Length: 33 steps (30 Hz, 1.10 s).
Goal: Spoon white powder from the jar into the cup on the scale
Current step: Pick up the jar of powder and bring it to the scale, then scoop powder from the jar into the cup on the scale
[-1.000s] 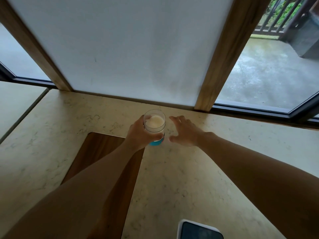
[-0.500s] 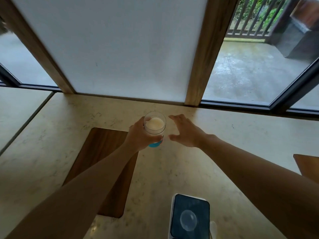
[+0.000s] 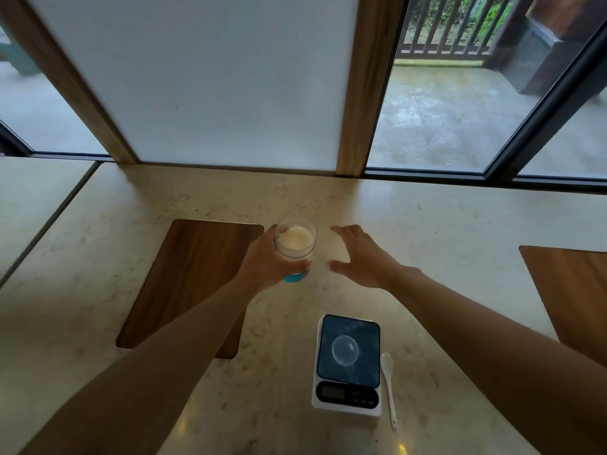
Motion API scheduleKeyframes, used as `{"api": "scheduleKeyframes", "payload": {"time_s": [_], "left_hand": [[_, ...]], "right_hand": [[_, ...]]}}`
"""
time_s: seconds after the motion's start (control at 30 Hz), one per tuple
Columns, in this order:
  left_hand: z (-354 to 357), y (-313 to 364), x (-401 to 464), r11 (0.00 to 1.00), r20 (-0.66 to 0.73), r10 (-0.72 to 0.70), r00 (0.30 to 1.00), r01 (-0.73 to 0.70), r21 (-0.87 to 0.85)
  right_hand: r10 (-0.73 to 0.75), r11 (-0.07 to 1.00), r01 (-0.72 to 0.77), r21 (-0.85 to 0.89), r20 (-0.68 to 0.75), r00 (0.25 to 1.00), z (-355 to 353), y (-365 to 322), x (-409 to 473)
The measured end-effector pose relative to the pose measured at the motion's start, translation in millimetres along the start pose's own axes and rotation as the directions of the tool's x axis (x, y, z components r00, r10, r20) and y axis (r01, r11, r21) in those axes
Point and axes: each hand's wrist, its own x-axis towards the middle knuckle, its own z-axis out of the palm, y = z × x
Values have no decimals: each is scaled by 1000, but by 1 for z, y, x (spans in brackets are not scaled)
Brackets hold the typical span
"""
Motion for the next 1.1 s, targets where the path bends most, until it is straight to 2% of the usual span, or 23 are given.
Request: {"api": "scheduleKeyframes", "payload": {"time_s": [0.27,0.43,0.7,0.83,1.0,1.1], "left_hand": [[19,-3,-41,999,14,-36,999,37,-8],[24,-9,-64,1000,49,-13,999,14,-14],[32,-16,-94,1000,45,7,999,-7,5],[35,-17,-105,1000,18,-23,1000,23,-6],[40,-14,-115,999,7,-31,1000,31,-15],[42,-15,-119,999,25,-7,1000,8,-32]], "right_hand": [[96,995,-96,7,28,995,25,24,-66],[163,986,-165,38,42,986,43,48,-105],[370,929,-370,-23,71,926,95,86,-168],[405,914,-403,-32,97,909,116,93,-198],[430,903,-429,-24,27,903,131,94,-222],[464,885,-466,17,63,884,137,95,-228]]}}
